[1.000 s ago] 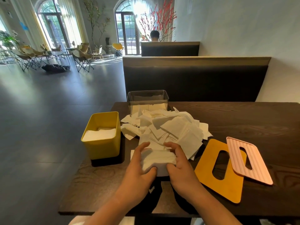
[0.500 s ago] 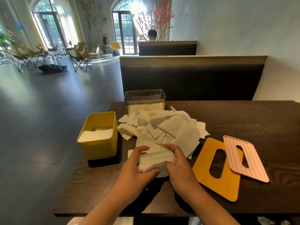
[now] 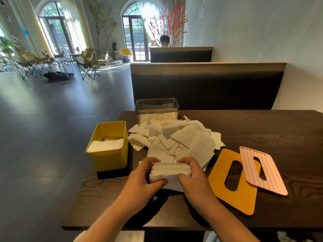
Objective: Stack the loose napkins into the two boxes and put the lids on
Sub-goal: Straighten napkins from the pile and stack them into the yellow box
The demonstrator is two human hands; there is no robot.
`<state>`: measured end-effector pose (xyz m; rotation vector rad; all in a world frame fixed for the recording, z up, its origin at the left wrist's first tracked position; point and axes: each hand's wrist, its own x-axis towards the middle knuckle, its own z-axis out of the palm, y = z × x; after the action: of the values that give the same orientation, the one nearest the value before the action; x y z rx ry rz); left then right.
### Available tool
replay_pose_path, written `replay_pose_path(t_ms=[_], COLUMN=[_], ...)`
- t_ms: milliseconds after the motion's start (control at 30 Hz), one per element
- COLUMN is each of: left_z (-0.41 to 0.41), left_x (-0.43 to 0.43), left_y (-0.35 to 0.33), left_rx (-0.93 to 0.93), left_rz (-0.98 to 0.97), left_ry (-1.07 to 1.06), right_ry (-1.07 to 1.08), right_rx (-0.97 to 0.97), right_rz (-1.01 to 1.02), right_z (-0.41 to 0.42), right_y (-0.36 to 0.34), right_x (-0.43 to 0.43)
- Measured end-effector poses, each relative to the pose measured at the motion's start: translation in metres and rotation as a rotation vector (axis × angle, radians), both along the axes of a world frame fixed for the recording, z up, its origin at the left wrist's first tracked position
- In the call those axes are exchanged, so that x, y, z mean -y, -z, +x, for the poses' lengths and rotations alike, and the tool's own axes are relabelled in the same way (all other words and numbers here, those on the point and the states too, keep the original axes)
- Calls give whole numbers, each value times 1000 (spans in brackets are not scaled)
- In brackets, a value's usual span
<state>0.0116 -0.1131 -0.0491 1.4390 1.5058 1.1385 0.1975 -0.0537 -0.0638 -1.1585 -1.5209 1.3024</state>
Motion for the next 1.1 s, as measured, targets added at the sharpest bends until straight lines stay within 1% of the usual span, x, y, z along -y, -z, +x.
replay_pose_path(t_ms=[133,267,333,433,567,700,900,967,1100], left_z=[1,6,11,18,20,22,23,24,18], left_x=[2,0,-1,-3,-4,-5,-5,-6,-8], left_y=[3,6,5,3,3,1,-2,-3,-4], left_rx=[30,104,120,102,107,154,224,224,144], left_rz=[33,65,95,130,133,129,85,68,33], left_ry=[-27,-19,-14,-24,-29,-56,-10,5,39], right_ry=[-10,-74,-74,-27,59,-16,-52,-54,-8], right_rx=[98,143,133,63,-8,12,71,47,-59], right_rz=[96,90,80,69,114,117,81,77,60], right_z=[-1,-3,-3,-3,-2,-1,-2,-3,-3], right_y=[2,0,-2,-4,-2,-3,-1,-2,-3], right_x=[3,5,6,7,6,7,5,7,6])
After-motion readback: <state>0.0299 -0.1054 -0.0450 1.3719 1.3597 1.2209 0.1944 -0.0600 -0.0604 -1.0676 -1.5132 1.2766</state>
